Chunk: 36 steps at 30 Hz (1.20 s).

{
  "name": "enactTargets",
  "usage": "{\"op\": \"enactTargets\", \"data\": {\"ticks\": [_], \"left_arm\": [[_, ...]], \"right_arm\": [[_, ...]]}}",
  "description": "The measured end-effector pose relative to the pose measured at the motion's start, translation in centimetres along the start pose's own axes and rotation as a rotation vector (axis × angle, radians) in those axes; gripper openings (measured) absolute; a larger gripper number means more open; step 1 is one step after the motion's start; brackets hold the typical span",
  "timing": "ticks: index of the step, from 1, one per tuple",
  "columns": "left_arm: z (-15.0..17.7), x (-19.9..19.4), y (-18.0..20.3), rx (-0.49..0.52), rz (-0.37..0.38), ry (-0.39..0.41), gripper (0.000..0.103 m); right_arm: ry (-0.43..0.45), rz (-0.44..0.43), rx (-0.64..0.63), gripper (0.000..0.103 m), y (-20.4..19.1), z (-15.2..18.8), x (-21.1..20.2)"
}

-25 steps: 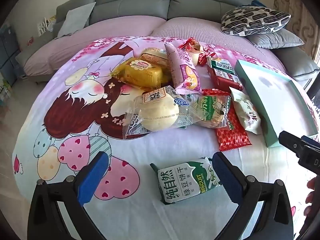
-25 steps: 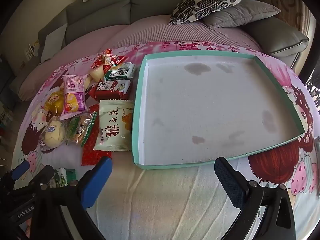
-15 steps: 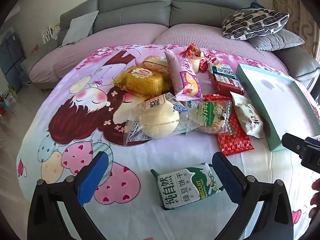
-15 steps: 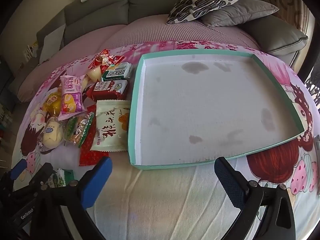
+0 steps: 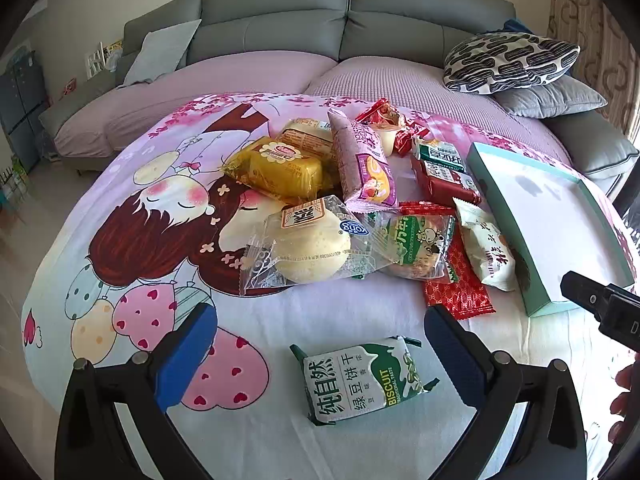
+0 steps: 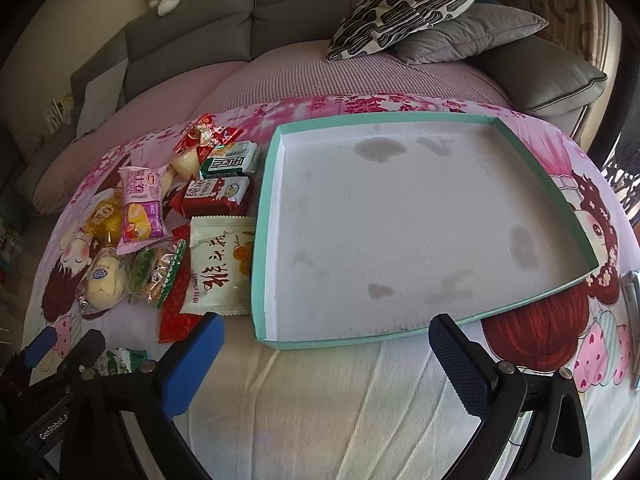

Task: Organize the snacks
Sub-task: 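Move the left tool toward the green-white biscuit pack on the bed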

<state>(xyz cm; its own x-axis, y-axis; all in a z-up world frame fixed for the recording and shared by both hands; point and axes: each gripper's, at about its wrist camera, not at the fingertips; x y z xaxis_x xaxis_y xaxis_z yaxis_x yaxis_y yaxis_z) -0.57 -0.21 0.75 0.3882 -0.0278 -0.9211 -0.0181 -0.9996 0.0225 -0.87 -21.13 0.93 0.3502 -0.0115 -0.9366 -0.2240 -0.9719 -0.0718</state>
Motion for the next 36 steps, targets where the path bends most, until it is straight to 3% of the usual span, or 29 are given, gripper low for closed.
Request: {"op": "enactTargets", "data": {"ticks": [9,14,18,36], "left_arm": [[1.1,-1.1,0.6,0.018,0.014,0.055,0.103],[1.5,-1.3,0.3,0.0,0.026,0.039,0.103],[2.0,-1.5,-0.4,-0.018,0.09,0.028,0.103],[3.3,-2.0,-0.5,-0.033,0.101,0.004,0.103]], "right_arm": [[0.031,0.023,0.005,0.103,0.2,1.6,-1.7],[0.045,0.021,-0.001,0.103,-0.3,3.1,-2.1],[0.06,0.005,-0.015,0.103,-0.8,4.0,-2.3],[0.075,-0.04,-0.017,0.103,-1.4,6.2,-3.2]]}}
Point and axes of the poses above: each gripper's, at about its wrist camera, not at the fingertips, and x roughly the way its jaws point, y to its right, z to its underside, and after that the axes turned 15 degrees about -y, right-handed
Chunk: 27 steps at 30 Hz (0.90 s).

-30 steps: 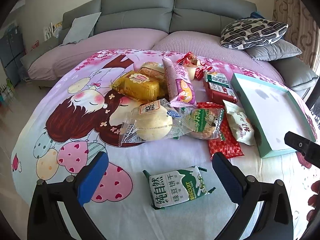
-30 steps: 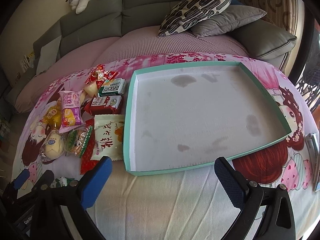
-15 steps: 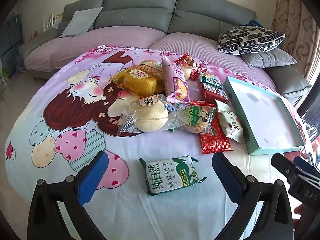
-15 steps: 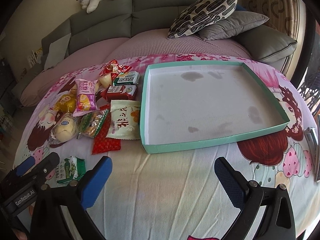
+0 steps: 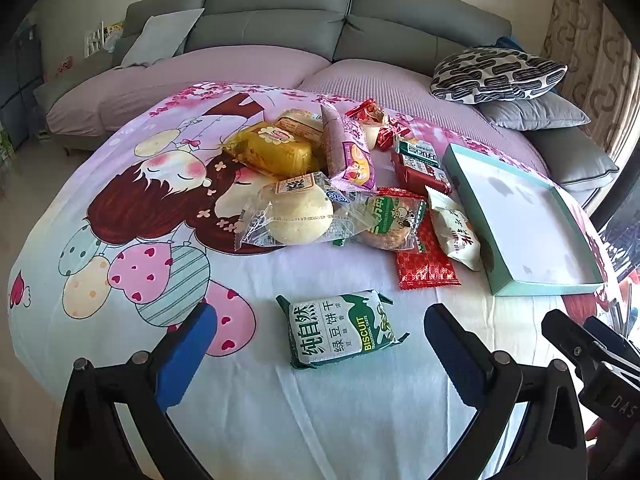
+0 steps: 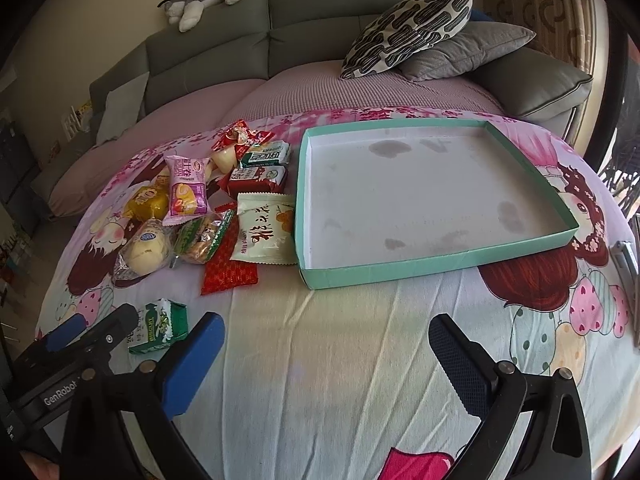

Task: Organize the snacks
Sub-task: 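Move the left tool toward the green-white biscuit pack on the bed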

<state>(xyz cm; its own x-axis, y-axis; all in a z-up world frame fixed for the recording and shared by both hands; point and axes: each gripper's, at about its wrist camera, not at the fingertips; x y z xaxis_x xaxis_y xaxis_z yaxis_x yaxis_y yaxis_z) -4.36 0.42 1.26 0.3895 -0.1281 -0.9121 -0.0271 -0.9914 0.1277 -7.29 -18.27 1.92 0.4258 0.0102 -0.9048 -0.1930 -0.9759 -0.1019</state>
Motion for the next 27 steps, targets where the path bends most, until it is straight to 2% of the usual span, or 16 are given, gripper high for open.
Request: {"op": "enactTargets", "data": {"ticks": [3,8,14,27], "left_arm": [[0.0,-0.2,-0.1,-0.002,0.0,0.013,0.103],[0.0,-0.4,-0.3,-0.006,0.003,0.029,0.103],[-0.2,-0.3,-0.5,-0.014,0.011,0.037,0.103],[-0.2,-0.1,-0.6,-0.017,0.023,0.041,0.103]], "right_arm": [[-0.003,0.0,-0.007,0.103,-0.2,0.2,-0.1],[-0.03,0.076,-0.045,0.103,-1.0,0.4,0.6],[-0.046,0.02,-0.025,0.103,-0.7,0.8,1.2],[-0.051,0.035,-0.044,0.103,-0.8,0.7,1.7]]}}
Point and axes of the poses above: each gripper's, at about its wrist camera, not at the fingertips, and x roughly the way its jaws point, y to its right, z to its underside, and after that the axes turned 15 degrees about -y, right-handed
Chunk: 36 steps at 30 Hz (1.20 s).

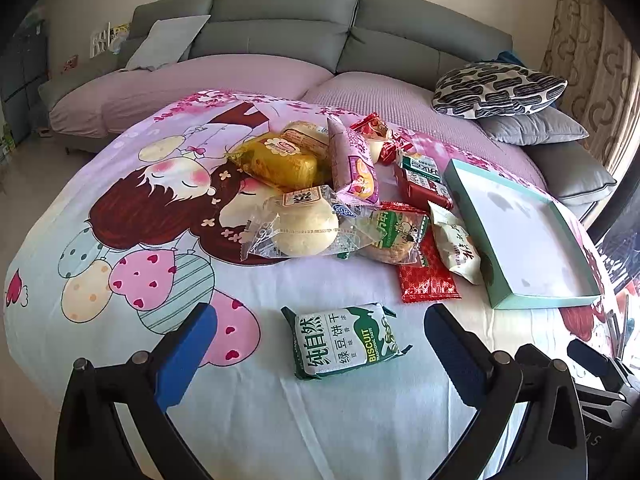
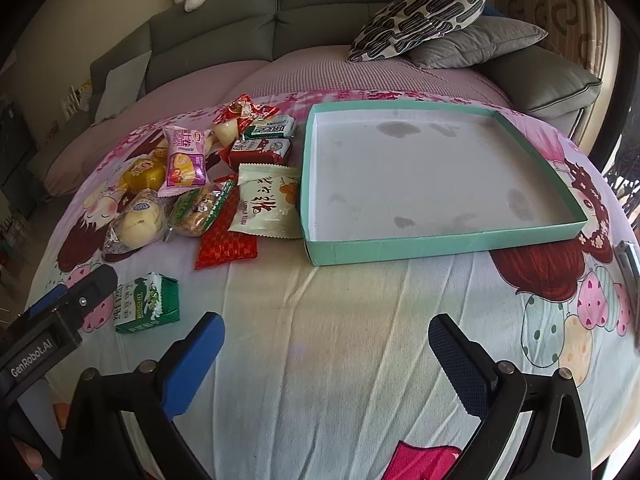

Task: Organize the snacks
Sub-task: 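Move the left tool toward the green-white biscuit pack on the bed, then grasp the green-white biscuit pack with the left gripper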

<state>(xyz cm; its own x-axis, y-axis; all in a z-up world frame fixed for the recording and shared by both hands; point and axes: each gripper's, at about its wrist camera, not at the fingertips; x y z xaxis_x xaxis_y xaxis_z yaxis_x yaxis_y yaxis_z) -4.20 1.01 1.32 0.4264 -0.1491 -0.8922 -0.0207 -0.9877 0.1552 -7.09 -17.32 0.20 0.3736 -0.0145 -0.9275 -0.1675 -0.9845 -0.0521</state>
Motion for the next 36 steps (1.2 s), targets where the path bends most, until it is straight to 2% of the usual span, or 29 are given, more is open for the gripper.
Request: {"op": "enactTargets", "data": {"ticks": [5,11,15,19,22,23,25,30,33,36], "left_arm": [[0.0,0.1,0.1,0.002,0.004,-0.002,0.103],[-0.1,0.4,0.3,0.01,-0.008,-0.023,0.103],[-0.1,1.8,0.3,-0.007,-0.039,-0.11,0.103],[-0.2,3.4,0.4,-0.024,-0.01,-0.182,0.103],[-0.3,4.4,0.7,-0.033,-0.006,-0.222,0.096],[-0.4,4.8,0.7,-0.044,0.002,-0.236,0.089],[-0.5,5.3,0.6,-0.061,0.018,-0.257,0.085],[-0.6,5.5,0.8,-0.05,0.029,-0.25,0.067],[-0.7,5.3,0.7,-0.057,0.045,-0.243,0.064],[-0.7,5.0,0.0,-0.071,0.065,-0.235,0.063]], "right_arm": [[0.009,0.037,0.011,0.103,0.1,-0.1,0.1],[0.016,0.028,0.021,0.103,0.3,-0.2,0.4],[0.013,0.006,0.023,0.103,0.2,-0.3,0.7],[0.038,-0.017,-0.008,0.103,-0.5,-0.5,0.6],[0.047,-0.042,-0.024,0.103,-1.1,-0.9,0.7],[0.046,-0.044,-0.032,0.103,-1.4,-1.1,0.8],[0.047,-0.044,-0.046,0.103,-1.9,-1.3,1.1],[0.043,-0.038,-0.06,0.103,-2.4,-2.0,1.6],[0.046,-0.039,-0.058,0.103,-2.6,-2.6,1.5],[0.053,-0.038,-0.055,0.098,-2.9,-3.2,1.4]]}}
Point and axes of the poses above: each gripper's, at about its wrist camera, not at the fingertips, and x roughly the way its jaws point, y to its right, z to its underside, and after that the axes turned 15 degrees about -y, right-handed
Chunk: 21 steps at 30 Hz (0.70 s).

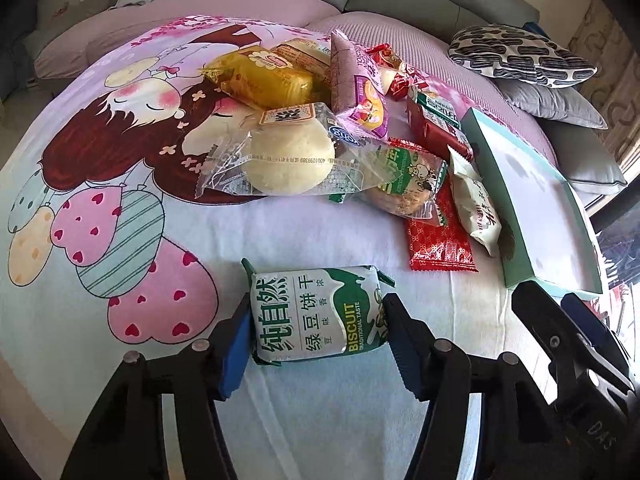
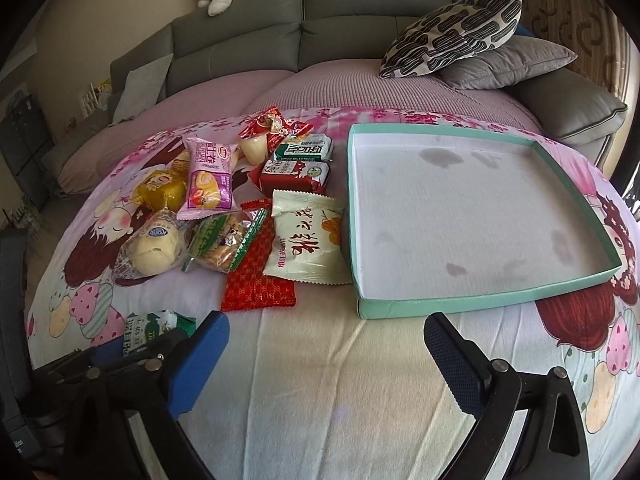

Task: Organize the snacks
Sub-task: 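Grasp the green-white biscuit pack with the left gripper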

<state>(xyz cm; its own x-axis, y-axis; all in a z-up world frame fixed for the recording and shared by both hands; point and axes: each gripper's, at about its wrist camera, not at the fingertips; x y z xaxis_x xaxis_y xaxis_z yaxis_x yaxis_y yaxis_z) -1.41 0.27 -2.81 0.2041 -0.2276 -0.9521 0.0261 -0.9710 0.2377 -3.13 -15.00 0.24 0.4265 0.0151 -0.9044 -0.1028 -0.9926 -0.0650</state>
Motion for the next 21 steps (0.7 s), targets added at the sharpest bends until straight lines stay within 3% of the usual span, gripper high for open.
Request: {"op": "enactTargets", "data": {"ticks": [8,12,21], "left_arm": [[-0.2,-2.1,-2.5,-0.047,0.021,0.038,0.063],[-0.8,-3.5,-3.5,-0.065,0.022,0.077,0.063],[-3.9,-5.9,-6.4,-0.171,0.035,0.145,0.063]], "right_arm": [[0.016,-0.057,-0.031,0.095,-1.6,-1.8,-0.2],[0.005,-0.077,-0.07,0.087,-3.1,-2.9,0.5],[-0.027,0.004,-0.218,0.084,-6.5,-5.1,2.8]]}}
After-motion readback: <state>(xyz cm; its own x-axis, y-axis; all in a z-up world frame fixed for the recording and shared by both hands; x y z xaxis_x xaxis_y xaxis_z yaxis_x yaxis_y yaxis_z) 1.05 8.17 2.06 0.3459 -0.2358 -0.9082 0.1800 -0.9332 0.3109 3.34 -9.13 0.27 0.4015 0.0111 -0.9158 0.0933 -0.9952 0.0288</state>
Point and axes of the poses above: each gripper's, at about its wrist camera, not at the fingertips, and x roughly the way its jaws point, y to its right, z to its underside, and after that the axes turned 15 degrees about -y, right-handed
